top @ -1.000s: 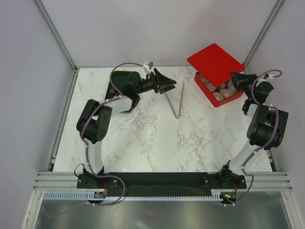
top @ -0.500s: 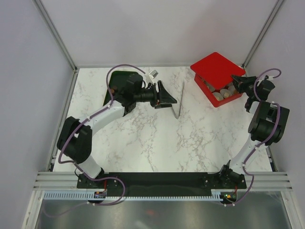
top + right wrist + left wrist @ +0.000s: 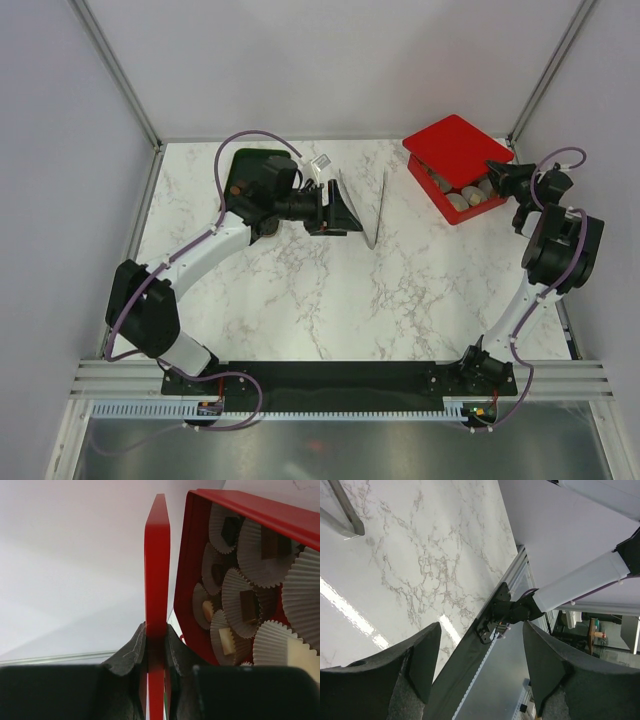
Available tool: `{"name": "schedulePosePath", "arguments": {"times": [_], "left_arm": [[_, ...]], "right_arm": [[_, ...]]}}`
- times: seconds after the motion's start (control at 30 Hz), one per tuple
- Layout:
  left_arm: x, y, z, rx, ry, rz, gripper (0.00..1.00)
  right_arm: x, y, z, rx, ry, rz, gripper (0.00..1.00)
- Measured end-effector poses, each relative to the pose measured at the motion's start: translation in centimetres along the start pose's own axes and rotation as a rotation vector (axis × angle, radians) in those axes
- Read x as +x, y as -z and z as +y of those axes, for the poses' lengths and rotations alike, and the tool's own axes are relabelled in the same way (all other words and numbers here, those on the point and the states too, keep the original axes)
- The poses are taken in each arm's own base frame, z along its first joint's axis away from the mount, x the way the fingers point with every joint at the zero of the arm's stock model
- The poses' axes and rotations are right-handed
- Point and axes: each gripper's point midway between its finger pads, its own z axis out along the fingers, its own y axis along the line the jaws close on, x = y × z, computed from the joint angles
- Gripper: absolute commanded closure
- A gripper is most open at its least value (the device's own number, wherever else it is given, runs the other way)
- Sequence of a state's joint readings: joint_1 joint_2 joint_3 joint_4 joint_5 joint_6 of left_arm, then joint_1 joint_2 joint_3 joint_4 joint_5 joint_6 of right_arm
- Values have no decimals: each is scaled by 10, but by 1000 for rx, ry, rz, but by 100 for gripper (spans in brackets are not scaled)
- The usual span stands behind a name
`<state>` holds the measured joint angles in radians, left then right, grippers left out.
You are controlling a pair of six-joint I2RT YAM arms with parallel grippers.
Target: Pack the chocolate
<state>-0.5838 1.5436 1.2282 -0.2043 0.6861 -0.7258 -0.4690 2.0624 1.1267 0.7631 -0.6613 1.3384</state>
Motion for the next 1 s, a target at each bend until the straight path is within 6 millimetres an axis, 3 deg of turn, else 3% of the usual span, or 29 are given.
{"name": "schedulePosePath", "arguments": {"times": [1.0], "left_arm": [[4, 2, 8, -30, 1, 16, 26]], "right_arm": [[-6, 10, -37, 76, -31, -21, 100]]}}
